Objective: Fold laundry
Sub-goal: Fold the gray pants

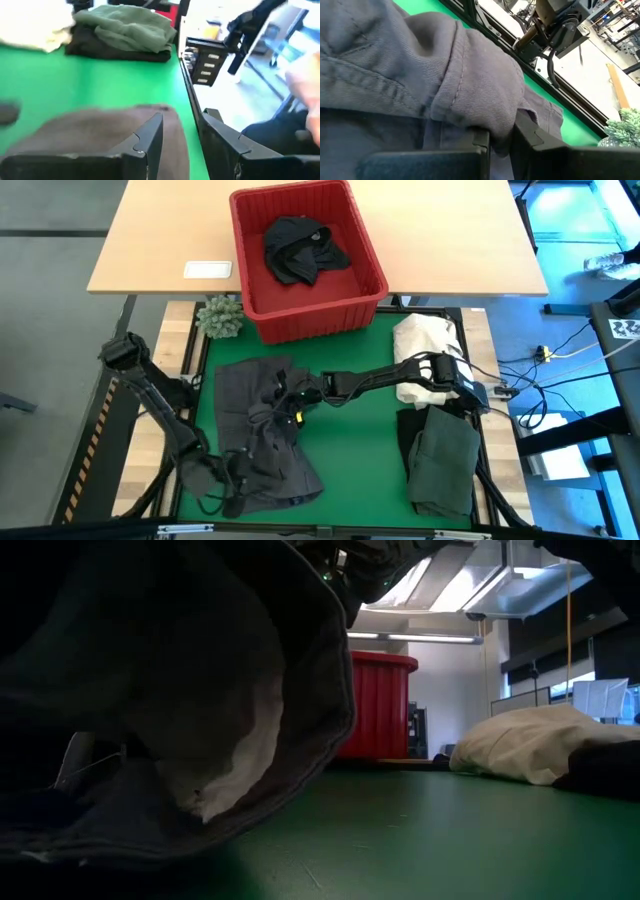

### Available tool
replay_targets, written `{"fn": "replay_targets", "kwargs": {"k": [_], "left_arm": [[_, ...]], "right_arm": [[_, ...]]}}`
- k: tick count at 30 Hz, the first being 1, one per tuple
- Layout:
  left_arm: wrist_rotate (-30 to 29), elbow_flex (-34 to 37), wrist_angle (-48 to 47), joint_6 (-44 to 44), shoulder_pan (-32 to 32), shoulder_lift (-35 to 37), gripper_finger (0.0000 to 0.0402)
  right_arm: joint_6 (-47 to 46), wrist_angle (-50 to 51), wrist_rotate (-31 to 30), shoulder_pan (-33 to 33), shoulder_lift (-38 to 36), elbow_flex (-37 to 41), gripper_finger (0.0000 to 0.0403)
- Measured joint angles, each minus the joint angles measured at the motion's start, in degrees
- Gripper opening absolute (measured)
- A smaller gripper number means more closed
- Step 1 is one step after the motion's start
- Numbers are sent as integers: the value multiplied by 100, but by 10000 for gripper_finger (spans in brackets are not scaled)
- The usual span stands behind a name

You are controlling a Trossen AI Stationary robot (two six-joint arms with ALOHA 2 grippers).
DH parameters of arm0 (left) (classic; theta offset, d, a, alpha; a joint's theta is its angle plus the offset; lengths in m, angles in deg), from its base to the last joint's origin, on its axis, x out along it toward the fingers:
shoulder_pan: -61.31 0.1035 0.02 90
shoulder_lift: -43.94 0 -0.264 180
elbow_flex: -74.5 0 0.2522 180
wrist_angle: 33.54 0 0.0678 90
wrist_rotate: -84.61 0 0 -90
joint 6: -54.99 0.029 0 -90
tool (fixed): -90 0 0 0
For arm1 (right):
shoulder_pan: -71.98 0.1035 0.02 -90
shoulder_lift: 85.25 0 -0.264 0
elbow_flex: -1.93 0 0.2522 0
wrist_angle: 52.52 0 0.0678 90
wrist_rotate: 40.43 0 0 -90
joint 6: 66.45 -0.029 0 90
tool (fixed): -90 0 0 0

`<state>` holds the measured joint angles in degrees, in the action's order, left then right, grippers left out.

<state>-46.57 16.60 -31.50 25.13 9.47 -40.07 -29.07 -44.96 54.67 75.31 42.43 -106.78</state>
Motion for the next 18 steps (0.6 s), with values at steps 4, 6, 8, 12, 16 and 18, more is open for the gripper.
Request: {"fn": "replay_targets", "kwargs": {"k": [4,6,8,12,16,18], "left_arm": [[456,-723,-696,446,254,-473,120],[668,-1163,-1295,450,318,-716,120],[757,-1642,-2104,328,326,-946,120],[779,-2583,-3866,22,317,-1387,120],[910,-3351,-4915,34,320,-1896,120],[956,-3638,-5299,49,320,-2121,120]], "right_arm": [[-3,36,5,-31,-2,0,33],[-3,43,7,-40,-2,0,33],[-3,45,7,-48,-2,0,33],[-3,46,7,-46,-2,2,33],[-3,60,7,-46,-2,2,34],[-3,88,9,-46,-4,2,34]]}}
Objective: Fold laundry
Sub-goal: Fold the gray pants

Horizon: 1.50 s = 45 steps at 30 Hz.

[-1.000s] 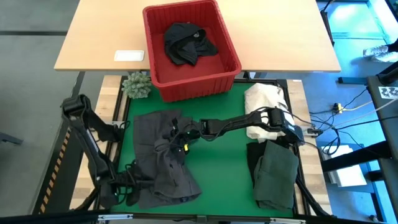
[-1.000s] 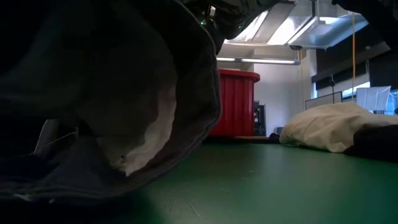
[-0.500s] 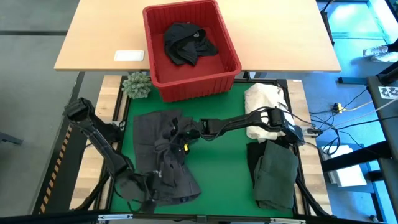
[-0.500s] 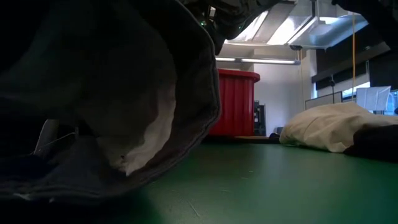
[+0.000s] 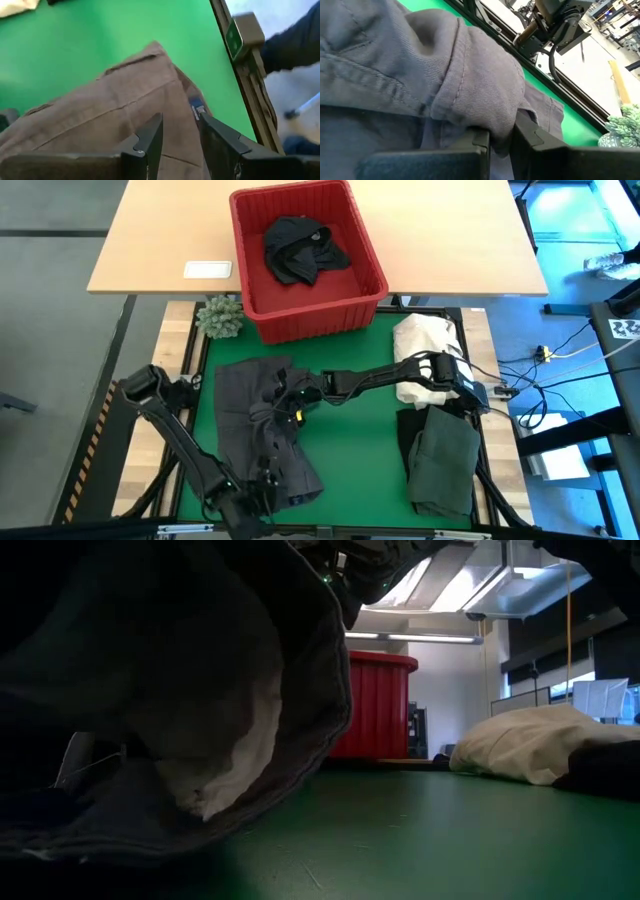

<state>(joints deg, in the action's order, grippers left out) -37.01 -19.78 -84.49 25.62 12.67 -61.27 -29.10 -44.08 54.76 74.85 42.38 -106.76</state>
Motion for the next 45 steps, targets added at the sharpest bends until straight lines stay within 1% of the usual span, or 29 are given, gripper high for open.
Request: {"fn": "replay_targets", "kwargs": {"k": [4,8,11,15,21,26,30,37,39,45], "left_arm": [[292,-337,-390,32,-1,-305,120],[340,-452,-397,57,0,-436,120],[534,-493,-346,148,11,-441,126],[561,-493,-389,149,26,-444,147],[373,-493,-392,15,200,-444,183],[549,-493,-339,107,339,-471,209],[373,-493,-342,255,314,-562,222],[-128,-493,-636,243,322,-674,225],[-287,-492,-883,137,321,-697,225],[-385,-489,-1799,-457,304,-737,225]], "right_arm": [[2,104,0,0,-5,0,34],[2,133,0,4,-7,0,34],[2,136,0,4,-7,0,34],[2,136,0,4,-7,0,34],[2,138,0,9,-7,2,34],[2,140,0,9,-7,2,34],[2,144,0,9,-7,2,34],[4,167,0,9,-7,4,34],[5,174,0,9,-7,4,34],[26,201,0,9,-7,4,34]]}}
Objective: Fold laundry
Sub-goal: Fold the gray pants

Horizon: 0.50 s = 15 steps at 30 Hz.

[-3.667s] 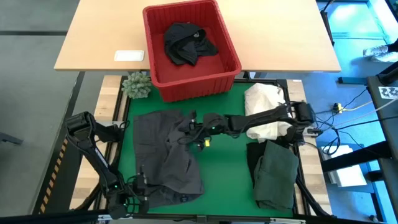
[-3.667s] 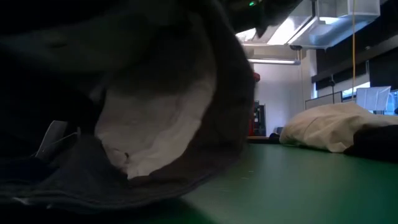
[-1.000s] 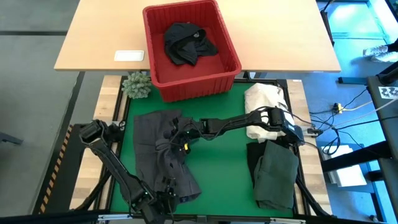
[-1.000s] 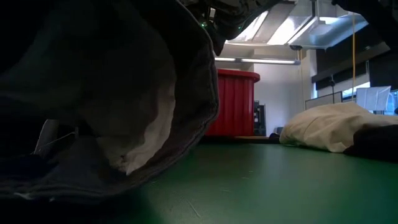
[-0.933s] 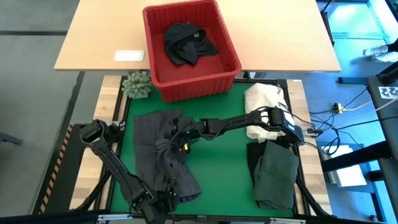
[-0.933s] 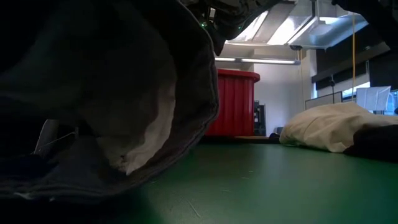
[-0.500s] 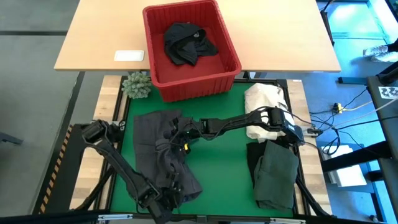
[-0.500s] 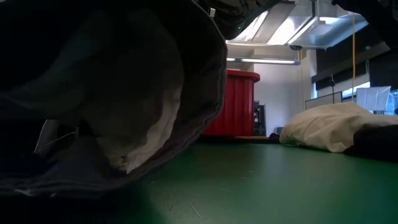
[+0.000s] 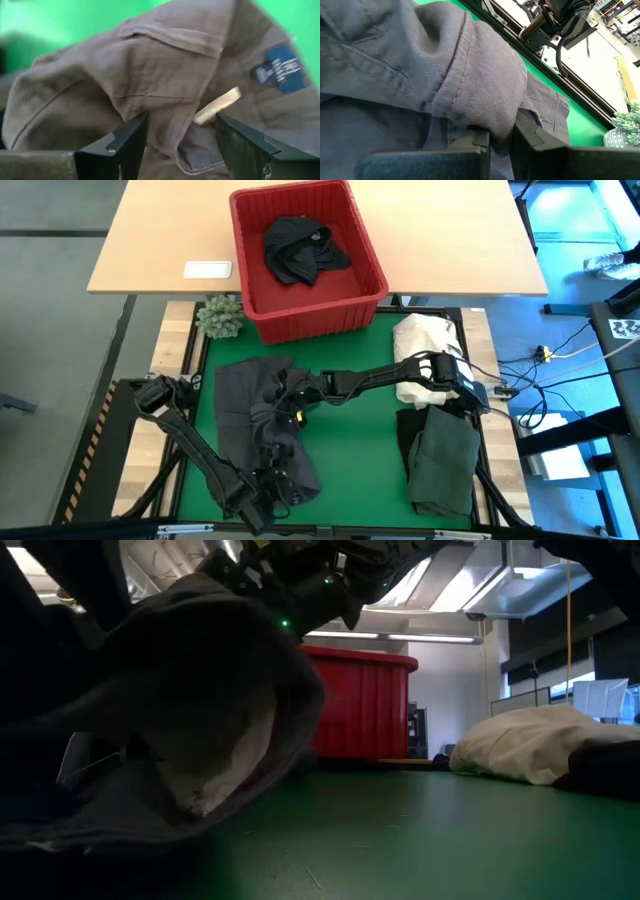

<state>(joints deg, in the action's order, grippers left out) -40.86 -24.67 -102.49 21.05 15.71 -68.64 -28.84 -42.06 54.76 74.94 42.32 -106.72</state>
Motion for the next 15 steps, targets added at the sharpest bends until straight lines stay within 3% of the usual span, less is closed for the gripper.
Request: {"fn": "replay_targets", "kwargs": {"k": [5,8,11,15], "left_arm": [[-267,0,-553,-535,-122,0,220],[-394,0,-752,-835,-200,0,194],[-426,0,-859,-1150,-272,0,142],[-399,0,-885,-1326,-416,0,32]], "right_arm": [[18,4,0,0,0,0,34],[18,7,-1,0,0,0,34],[18,12,0,0,0,0,34],[40,11,-2,0,0,0,34]]}}
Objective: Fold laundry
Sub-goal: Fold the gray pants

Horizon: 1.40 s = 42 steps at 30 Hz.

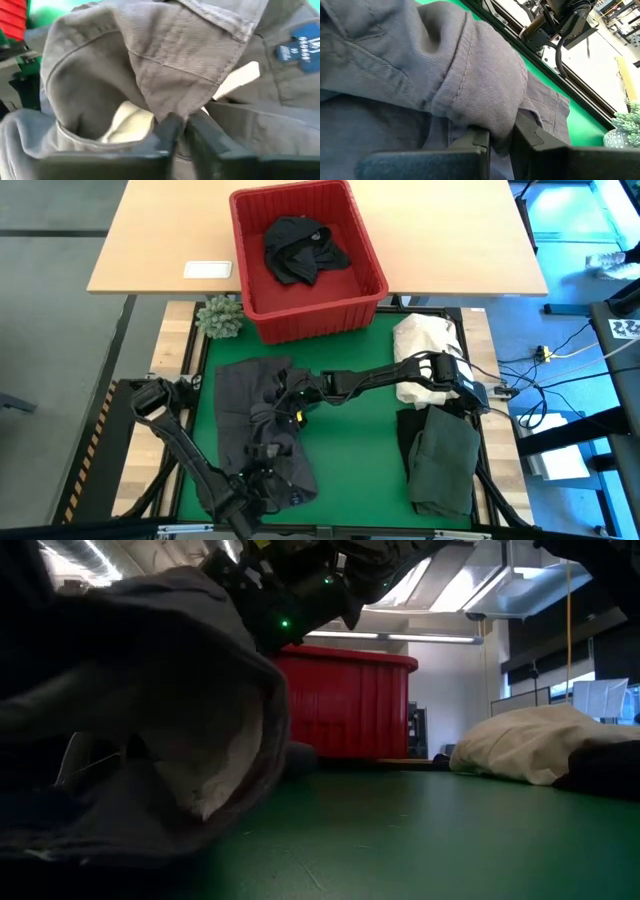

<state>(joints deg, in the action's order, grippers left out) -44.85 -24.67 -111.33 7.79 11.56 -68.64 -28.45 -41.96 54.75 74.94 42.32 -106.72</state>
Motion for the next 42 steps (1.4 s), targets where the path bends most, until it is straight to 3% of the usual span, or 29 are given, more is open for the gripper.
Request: {"fn": "replay_targets", "kwargs": {"k": [7,15,25,35,42], "left_arm": [[148,-288,-751,-990,-361,2,3],[206,-656,-1642,-2491,-989,11,1],[1126,-658,-1667,-3968,-1599,11,0],[2026,-658,-1375,-4569,-1987,11,0],[2135,-658,-698,-4573,-2098,11,0]], "right_arm": [[-7,220,-332,9,0,-142,40],[-27,1446,-567,7,0,-1061,97],[128,3185,-975,7,-4,-1885,146],[-142,4912,-942,-16,-4,-1989,130],[-478,5133,-83,-308,-4,-1989,111]]}}
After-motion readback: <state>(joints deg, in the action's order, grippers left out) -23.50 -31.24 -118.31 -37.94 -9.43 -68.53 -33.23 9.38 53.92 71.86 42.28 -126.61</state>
